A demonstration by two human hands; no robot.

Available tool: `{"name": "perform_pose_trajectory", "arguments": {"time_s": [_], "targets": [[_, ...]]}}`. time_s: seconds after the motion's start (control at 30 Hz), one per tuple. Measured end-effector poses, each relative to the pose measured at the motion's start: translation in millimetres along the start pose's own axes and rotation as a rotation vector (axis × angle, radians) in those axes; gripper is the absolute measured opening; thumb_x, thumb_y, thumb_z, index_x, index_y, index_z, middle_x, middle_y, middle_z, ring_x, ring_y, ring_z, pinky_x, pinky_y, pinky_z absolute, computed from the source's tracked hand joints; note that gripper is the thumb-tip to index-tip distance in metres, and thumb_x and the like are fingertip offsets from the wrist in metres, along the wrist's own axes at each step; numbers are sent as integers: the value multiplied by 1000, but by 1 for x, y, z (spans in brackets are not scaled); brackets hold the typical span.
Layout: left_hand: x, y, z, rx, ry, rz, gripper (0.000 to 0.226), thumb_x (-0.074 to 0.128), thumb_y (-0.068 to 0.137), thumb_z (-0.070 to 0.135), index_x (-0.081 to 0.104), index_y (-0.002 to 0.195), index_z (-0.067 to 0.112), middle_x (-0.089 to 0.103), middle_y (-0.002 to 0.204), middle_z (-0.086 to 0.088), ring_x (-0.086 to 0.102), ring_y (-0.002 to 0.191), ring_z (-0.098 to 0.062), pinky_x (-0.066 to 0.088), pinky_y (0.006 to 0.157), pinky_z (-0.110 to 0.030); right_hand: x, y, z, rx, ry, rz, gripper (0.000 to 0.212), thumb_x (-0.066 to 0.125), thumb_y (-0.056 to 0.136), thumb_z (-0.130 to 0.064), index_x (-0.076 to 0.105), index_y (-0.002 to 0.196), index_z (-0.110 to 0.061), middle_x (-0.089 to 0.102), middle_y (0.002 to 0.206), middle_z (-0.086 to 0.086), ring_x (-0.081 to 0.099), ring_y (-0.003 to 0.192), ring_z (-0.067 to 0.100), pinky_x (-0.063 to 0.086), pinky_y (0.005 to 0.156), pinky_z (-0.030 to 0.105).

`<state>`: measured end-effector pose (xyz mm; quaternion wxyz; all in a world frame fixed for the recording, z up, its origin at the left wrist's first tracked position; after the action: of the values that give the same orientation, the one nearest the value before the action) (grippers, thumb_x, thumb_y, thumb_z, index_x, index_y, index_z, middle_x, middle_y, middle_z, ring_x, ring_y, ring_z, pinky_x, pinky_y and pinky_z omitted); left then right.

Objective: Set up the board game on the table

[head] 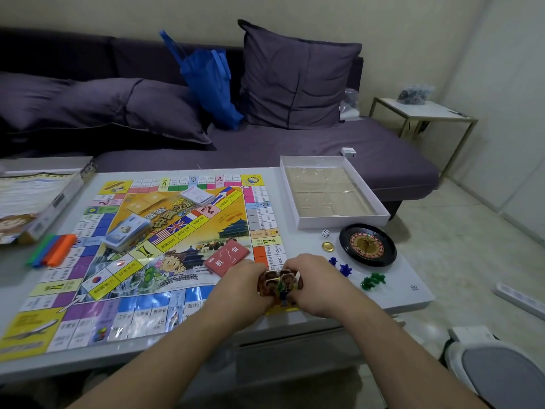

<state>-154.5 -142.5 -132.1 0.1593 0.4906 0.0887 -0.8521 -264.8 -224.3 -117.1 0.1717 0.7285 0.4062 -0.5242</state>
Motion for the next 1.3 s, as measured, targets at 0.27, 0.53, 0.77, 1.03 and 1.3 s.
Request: {"name": "perform_pose_trajectory", "arguments": {"time_s": [0.27, 0.53, 0.77, 1.03, 1.3], "targets": [[-5, -7, 3, -41, -87, -56, 39, 82, 80, 40, 63, 111, 28, 60, 105, 7, 60, 94, -9, 58, 84, -35, -5, -4, 7, 40, 60, -37, 61, 84, 83, -18, 54, 134, -33, 55, 120, -10, 59, 93, 9, 56, 84, 30], [-49, -22, -15, -44, -223, -4, 47, 75, 89, 24, 55, 131, 29, 54, 118, 14, 56, 107, -7, 53, 86, -21, -34, 0, -19, -54, 196, 90, 55, 70, 87, -12, 54, 135, -32, 54, 127, -13, 52, 118, 6, 44, 88, 20], [-99, -31, -71, -107, -231, 145, 24, 73, 95, 26, 63, 116, 26, 63, 108, 10, 60, 94, -7, 45, 71, -15, -26, 28, -88, -197, 149, 180, 37, 70, 88, -11, 58, 114, -34, 58, 117, -15, 53, 109, 5, 51, 92, 24], [-186, -48, -231, -523, 94, 445, 24, 67, 94, 22, 57, 113, 10, 61, 118, -13, 60, 103, -31, 51, 81, -41, 17, 65, -196, -361, 122, 123, 29, 58, 92, -4, 63, 109, -27, 59, 110, -13, 55, 104, 6, 52, 92, 29], [-190, -50, -322, -695, 331, 344, 39, 67, 98, 32, 50, 123, 7, 60, 126, -19, 56, 115, -36, 49, 91, -43, 57, 90, -250, -418, 72, 54, 22, 58, 96, -8, 63, 109, -25, 58, 110, -13, 54, 106, 6, 51, 95, 29]]}}
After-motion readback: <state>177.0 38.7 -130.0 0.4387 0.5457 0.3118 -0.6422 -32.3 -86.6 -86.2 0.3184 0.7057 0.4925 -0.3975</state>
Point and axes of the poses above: each hand's wrist, its own y-axis towards the middle knuckle, its own x-axis out of the palm, z = x × y, the point moved 8 cm from there along y, towards the middle knuckle
